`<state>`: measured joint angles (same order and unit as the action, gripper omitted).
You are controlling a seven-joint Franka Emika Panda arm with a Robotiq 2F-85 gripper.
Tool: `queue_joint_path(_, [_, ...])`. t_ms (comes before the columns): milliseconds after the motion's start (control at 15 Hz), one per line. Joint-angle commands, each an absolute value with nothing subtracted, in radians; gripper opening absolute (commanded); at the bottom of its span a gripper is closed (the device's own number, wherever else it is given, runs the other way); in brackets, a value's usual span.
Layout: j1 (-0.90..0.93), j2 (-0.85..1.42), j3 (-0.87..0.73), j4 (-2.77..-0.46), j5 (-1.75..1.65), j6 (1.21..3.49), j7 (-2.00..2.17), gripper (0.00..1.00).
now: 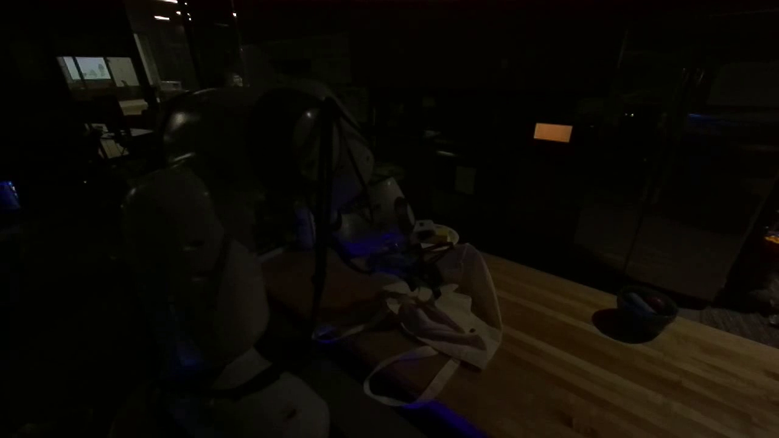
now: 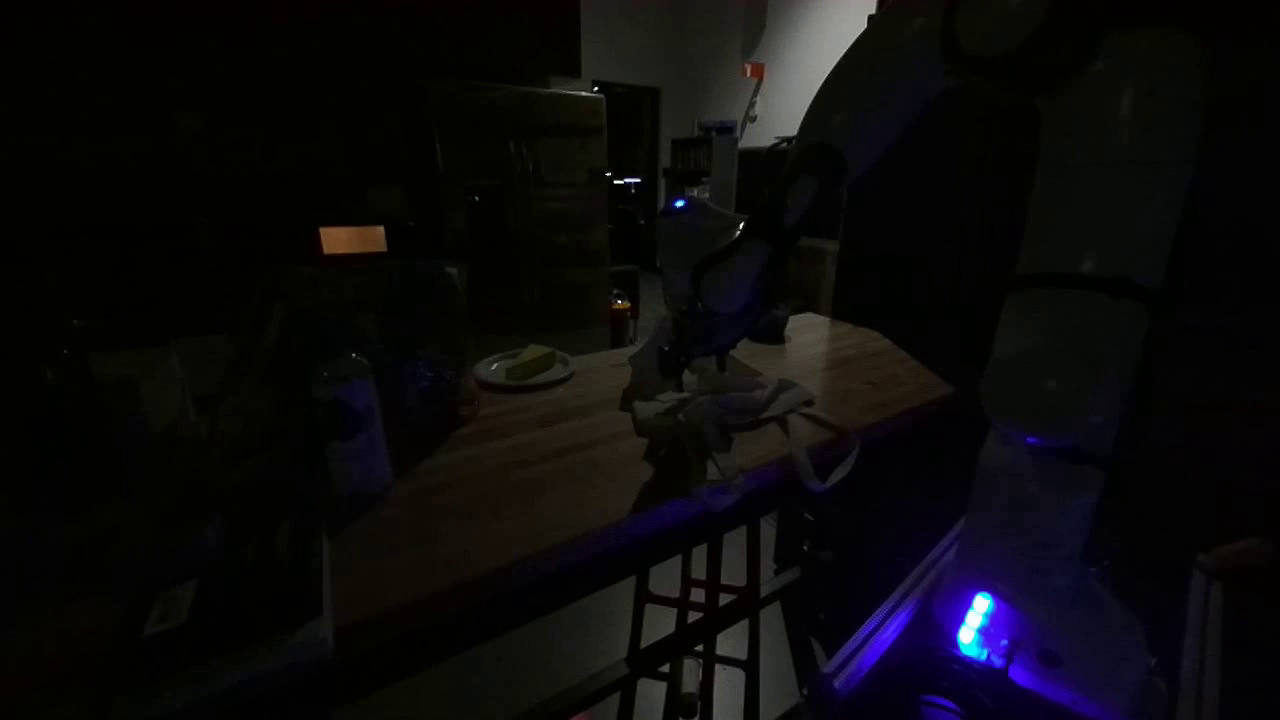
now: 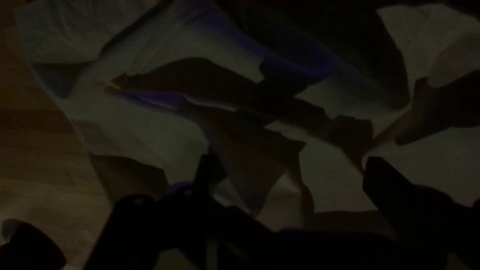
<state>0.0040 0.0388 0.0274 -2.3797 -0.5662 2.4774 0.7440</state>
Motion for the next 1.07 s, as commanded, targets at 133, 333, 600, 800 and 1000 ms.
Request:
queue_joint_path(133, [0.015, 0.038, 0.016, -2.379, -0.564, 2.475, 0.741, 1.00])
queue_joint_path(333, [0.014, 0.043, 0.013, -2.378, -0.572, 2.472, 0.748, 1.00])
queue_joint_path(600, [0.012, 0.044, 0.005, -2.382, -0.587, 2.473, 0.758, 1.00])
queue_joint_path(800, [0.013, 0.046, -0.001, -2.385, -0.587, 2.476, 0.757, 1.00])
queue_joint_path(1000, [0.012, 0.048, -0.004, -2.388, -0.582, 2.483, 0.748, 0.73])
